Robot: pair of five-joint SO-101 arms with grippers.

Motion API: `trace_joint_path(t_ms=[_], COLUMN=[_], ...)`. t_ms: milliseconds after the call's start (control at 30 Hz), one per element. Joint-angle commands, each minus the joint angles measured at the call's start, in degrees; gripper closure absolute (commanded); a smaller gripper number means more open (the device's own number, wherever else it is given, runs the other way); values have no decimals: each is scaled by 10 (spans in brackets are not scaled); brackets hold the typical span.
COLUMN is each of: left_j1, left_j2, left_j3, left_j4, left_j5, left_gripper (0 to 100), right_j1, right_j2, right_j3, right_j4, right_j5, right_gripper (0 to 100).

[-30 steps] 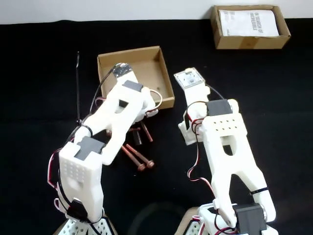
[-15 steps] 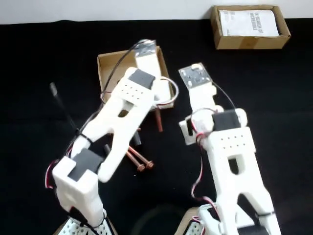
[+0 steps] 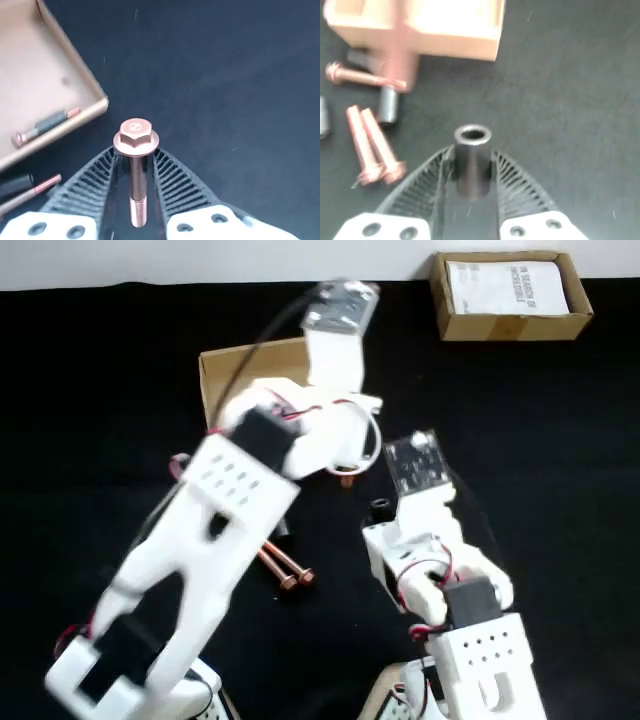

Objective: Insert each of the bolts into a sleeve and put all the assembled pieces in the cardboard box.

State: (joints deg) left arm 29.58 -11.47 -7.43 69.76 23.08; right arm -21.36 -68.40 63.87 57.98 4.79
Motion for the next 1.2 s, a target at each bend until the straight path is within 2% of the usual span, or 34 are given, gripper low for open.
trace_joint_path(t_ms=[0,233,333,433,567,633,800,1167], left_j1=[-33,-37,-35,-44,-36,-15,36,44], left_j2=[-84,-235,-307,-378,-456,-474,-465,-444], left_j3=[33,180,262,378,553,599,612,613], left_j4=[0,-7,-71,-210,-487,-576,-578,-576], left_j5=[-4,-4,-4,-4,-4,-4,-37,-32], left_gripper=[991,991,991,991,991,991,991,991], right_j1=[-5,-15,-29,-34,-45,-49,-46,-45], right_j2=[-130,-351,-369,-364,-367,-367,-367,-367], right_j3=[85,212,225,225,230,231,231,230], right_j4=[-64,-96,-95,-102,-122,-124,-126,-128], right_j5=[-4,-4,-4,-4,-4,-4,-4,-4], right_gripper=[991,991,991,991,991,991,991,991])
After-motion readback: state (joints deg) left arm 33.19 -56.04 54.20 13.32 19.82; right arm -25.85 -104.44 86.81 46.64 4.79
